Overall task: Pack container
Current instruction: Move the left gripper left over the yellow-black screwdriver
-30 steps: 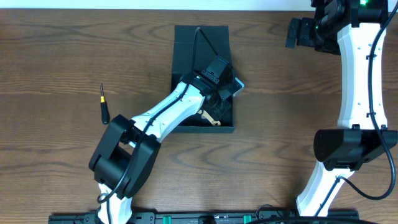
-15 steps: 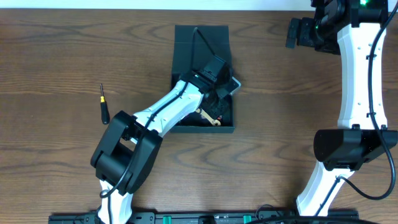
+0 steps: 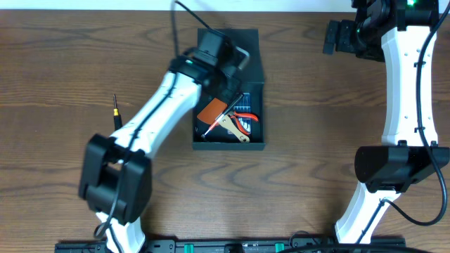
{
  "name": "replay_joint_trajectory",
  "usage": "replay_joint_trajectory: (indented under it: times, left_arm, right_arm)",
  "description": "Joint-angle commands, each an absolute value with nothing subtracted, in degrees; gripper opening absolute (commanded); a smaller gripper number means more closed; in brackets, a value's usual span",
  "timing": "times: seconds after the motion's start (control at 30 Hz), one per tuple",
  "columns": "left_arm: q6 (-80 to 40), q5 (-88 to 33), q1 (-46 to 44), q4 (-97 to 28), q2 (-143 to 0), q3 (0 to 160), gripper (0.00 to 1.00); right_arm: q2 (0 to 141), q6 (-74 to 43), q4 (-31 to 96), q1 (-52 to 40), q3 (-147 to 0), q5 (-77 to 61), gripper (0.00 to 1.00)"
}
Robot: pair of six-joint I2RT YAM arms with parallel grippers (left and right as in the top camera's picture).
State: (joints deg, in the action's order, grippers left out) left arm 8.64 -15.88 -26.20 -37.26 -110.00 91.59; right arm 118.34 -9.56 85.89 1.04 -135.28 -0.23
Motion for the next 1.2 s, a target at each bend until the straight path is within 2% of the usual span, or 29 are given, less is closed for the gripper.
replay_joint_trajectory:
  times: [0.0, 0.13, 0.17, 0.23, 0.47, 0.7, 1.17]
  left_arm:
    - [6.17, -15.07, -22.52, -39.05, -107.11, 92.66, 0.37]
    - [1.52, -6.44, -17.65, -42.19, -105.82, 92.66, 0.38]
    - [-0.75, -2.31, -15.79, -43.83, -105.75, 92.66, 0.45]
    - [-3.86, 1.65, -13.3, -46.61, -105.75, 92.64, 0.5]
    - [-9.8, 4.36, -2.9, -57.56, -105.75, 92.33, 0.52]
    - [-10.26, 4.12, 2.74, -60.14, -105.75, 87.85, 0.78]
    - [-7.92, 4.12, 3.2, -50.13, -105.89, 75.66, 0.84]
  right_arm:
    - [117.97, -8.73, 85.93, 0.71, -136.4, -0.27, 0.99]
    - [117.97, -8.73, 85.93, 0.73, -136.4, -0.25, 0.99]
    - [117.97, -8.73, 85.93, 0.71, -136.4, -0.25, 0.99]
    - [117.97, -8.73, 85.93, 0.73, -136.4, -0.27, 0.99]
    - [117.97, -8.73, 85.93, 0.71, -136.4, -0.27, 0.99]
    - [117.97, -8.73, 85.93, 0.73, -136.4, -0.27, 0.99]
    - [117.97, -8.73, 85.93, 0.73, -136.4, -0.27, 0.99]
